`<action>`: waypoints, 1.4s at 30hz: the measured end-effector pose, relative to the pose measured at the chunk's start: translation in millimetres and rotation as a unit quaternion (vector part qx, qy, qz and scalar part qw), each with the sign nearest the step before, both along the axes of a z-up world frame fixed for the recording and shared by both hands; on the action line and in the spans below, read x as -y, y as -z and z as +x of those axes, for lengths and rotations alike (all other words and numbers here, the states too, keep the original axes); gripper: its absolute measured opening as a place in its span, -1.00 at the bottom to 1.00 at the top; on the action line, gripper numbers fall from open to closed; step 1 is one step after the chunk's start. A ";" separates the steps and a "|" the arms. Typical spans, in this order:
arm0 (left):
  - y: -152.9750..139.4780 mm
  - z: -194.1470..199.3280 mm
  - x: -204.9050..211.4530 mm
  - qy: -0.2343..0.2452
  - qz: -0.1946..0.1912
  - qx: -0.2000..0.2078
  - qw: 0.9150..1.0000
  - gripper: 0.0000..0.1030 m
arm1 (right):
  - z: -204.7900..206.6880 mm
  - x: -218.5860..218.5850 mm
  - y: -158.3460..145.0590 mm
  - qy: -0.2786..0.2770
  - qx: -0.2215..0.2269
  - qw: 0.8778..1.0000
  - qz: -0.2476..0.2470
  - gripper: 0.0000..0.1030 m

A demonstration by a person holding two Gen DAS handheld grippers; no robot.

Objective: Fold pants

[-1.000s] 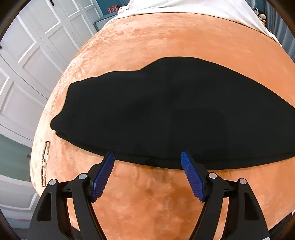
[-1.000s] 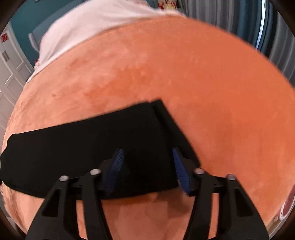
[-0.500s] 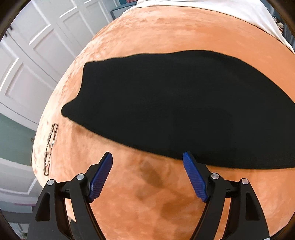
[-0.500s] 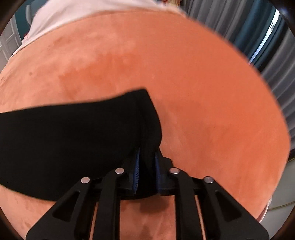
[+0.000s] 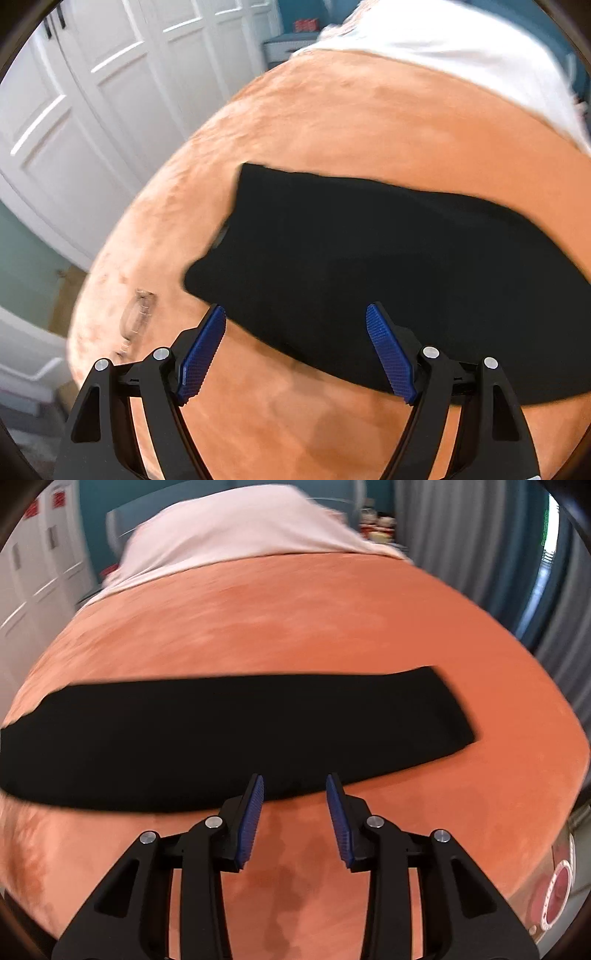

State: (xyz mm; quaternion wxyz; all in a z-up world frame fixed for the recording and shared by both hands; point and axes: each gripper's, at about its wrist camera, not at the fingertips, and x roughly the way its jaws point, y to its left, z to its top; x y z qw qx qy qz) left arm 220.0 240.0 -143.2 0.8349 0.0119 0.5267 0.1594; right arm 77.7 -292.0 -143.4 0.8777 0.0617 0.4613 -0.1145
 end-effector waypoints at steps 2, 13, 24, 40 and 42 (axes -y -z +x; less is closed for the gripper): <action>33.9 8.1 -20.7 -0.035 0.013 -0.058 0.998 0.47 | 5.0 -23.3 2.9 -0.018 -0.009 1.000 -0.006 -0.15; -6.0 -7.4 -23.3 -0.037 -0.025 0.027 0.999 0.60 | 106.8 -138.7 -30.5 -0.146 0.015 0.987 0.063 -0.10; 53.9 0.1 -34.9 -0.040 0.010 -0.030 0.999 0.88 | 293.9 -317.7 53.1 -0.270 -0.088 0.953 0.108 -0.24; 2.0 -31.6 21.4 0.009 0.004 0.007 1.000 0.84 | 157.7 -161.8 40.6 -0.157 -0.006 0.982 0.101 -0.20; -3.2 -40.9 48.0 0.033 0.011 0.006 0.999 0.84 | 125.6 -100.6 44.0 -0.113 -0.014 0.990 0.084 -0.14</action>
